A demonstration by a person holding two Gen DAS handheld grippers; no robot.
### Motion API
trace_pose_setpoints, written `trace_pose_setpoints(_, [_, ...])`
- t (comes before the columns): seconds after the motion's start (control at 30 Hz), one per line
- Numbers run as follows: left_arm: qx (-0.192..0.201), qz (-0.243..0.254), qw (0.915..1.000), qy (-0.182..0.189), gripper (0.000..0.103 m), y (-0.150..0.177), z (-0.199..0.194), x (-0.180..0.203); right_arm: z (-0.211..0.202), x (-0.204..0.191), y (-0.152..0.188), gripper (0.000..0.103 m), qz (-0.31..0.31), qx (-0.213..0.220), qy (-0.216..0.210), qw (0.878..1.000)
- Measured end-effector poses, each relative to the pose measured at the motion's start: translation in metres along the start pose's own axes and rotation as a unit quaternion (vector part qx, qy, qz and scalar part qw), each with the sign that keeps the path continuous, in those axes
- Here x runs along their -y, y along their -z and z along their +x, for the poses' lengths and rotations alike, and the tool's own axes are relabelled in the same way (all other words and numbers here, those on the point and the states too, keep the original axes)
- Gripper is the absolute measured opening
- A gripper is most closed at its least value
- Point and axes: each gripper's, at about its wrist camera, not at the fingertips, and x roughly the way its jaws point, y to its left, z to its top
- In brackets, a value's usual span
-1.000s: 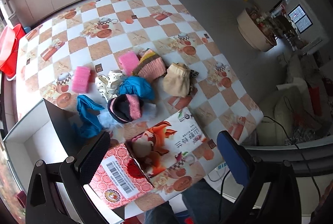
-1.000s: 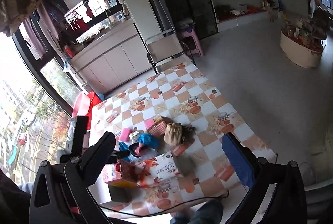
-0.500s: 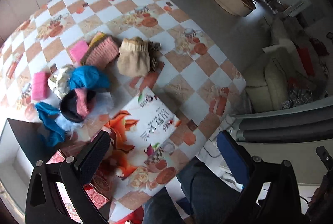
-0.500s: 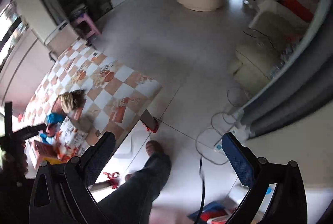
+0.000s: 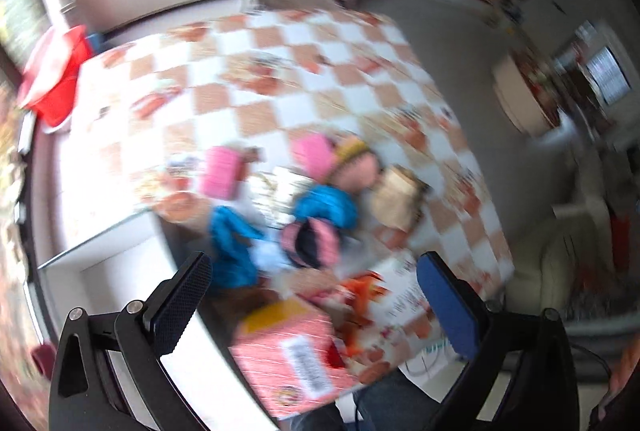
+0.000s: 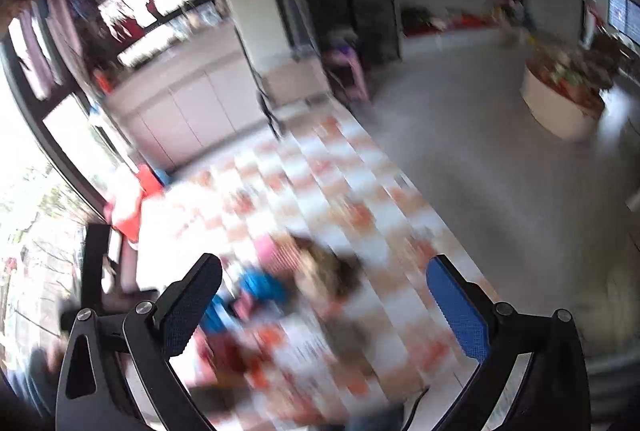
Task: Organize soft objects
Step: 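Move both tools over the pile of soft items on the table, then grasp the pink sponge with the left tool while the right tool grasps the beige knit hat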
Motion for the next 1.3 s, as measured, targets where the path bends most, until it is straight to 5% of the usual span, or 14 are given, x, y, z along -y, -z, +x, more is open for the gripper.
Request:
trace_pose_setpoints(0.17, [0.008,-0.080,0.9959,-0.041,0.102,-0.016,-0.001,-0.038,0.066,-0.018,-0.036,0.103,0.004,-0.045,-0.103,0.994])
trace_pose_setpoints(0.3, [0.010,-0.113,0.9916,-0.062,0.102,-0.035,0.015,-0.046,0.118,-0.031,-0.038,0.103,-0.024,-0.098,-0.120,0.988])
trace_pose_setpoints(0.6, [-0.047,-0.132,0.9865,-0.086,0.102,-0.077,0.084,-0.047,0.235,-0.047,0.008,0.103,-0.136,-0.269,-0.064,0.951])
trace_pose_setpoints(0.77, [-0.084,-0.145,0.9810,-0.098,0.102,-0.091,0.124,-0.055,0.276,-0.028,0.026,0.103,-0.129,-0.330,-0.052,0.934])
trace_pose_setpoints(1.3, [-0.159,-0.126,0.9690,-0.141,0.102,-0.094,0.229,-0.080,0.314,0.028,0.079,0.103,-0.115,-0.379,-0.018,0.918])
